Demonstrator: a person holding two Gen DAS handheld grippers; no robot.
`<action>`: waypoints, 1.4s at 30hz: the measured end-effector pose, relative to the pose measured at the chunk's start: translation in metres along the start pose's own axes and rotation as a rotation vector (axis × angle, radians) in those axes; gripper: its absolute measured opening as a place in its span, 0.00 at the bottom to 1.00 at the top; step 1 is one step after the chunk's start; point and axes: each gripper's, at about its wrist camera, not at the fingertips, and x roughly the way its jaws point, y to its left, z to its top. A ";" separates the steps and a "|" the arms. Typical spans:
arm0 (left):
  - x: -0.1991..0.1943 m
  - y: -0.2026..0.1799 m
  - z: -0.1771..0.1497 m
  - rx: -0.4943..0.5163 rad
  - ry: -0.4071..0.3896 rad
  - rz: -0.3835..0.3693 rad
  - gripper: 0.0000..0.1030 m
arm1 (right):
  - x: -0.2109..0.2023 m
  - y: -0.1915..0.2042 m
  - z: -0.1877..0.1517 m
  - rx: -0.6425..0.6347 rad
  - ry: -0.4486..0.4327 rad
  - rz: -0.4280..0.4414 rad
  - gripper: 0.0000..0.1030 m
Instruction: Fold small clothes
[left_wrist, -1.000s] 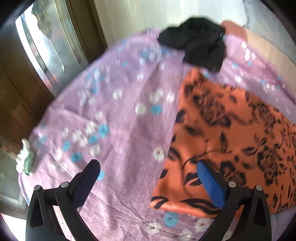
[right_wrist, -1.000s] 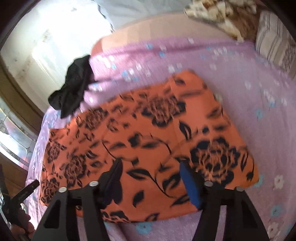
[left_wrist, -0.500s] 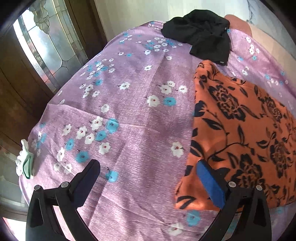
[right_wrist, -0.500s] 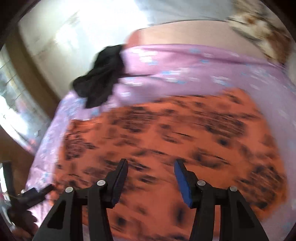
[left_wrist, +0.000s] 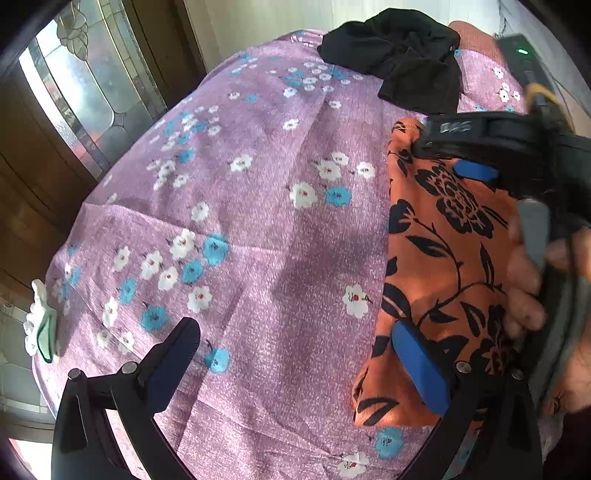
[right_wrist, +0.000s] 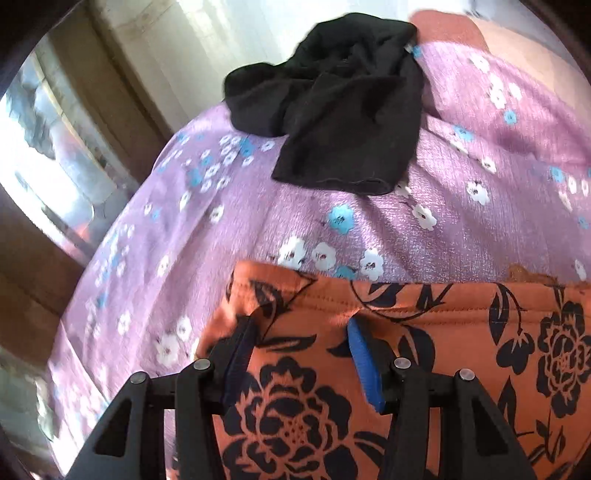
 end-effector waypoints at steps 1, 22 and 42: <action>-0.003 -0.001 0.002 0.001 -0.015 0.007 1.00 | -0.004 -0.007 0.001 0.030 0.003 0.022 0.54; -0.020 -0.093 -0.019 0.171 -0.073 -0.080 1.00 | -0.230 -0.260 -0.190 0.570 -0.019 -0.103 0.35; -0.087 -0.092 -0.009 0.072 -0.341 -0.162 1.00 | -0.240 -0.205 -0.166 0.290 -0.183 -0.072 0.35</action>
